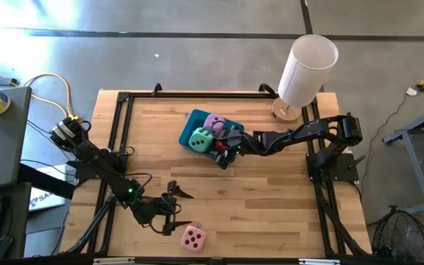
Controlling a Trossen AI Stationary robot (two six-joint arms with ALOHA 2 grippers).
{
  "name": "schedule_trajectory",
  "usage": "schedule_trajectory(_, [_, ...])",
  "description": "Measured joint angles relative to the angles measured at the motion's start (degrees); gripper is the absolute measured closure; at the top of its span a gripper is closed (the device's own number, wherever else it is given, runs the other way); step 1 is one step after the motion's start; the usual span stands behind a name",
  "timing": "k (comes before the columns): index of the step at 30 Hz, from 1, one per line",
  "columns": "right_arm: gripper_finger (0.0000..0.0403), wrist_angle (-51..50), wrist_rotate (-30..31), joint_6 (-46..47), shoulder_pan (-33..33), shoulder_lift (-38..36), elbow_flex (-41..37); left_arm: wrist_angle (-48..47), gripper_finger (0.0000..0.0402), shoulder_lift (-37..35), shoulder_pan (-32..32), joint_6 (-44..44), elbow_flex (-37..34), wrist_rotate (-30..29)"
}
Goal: Pick & Place Dice
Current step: Put the small orange dice into the blue bin, then put the large pink dice into the blue bin
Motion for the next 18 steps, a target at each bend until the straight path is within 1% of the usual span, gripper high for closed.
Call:
schedule_trajectory(4, [0.0098, -0.26, -0.03, -0.20, -0.02, 0.00, 0.00, -0.21, 0.0002, 0.00, 0.00, 0.00, 0.00, 0.00])
schedule_trajectory(8, [0.0098, 0.56, -0.10, -2.49, 0.61, 0.02, 0.00, -0.39, 0.0002, 0.00, 0.00, 0.00, 0.00, 0.00])
schedule_trajectory(18, [0.0098, 7.93, -0.25, -8.73, 6.56, -1.21, -0.04, 0.74, 0.0002, 0.00, 0.00, -0.01, 0.00, 0.00])
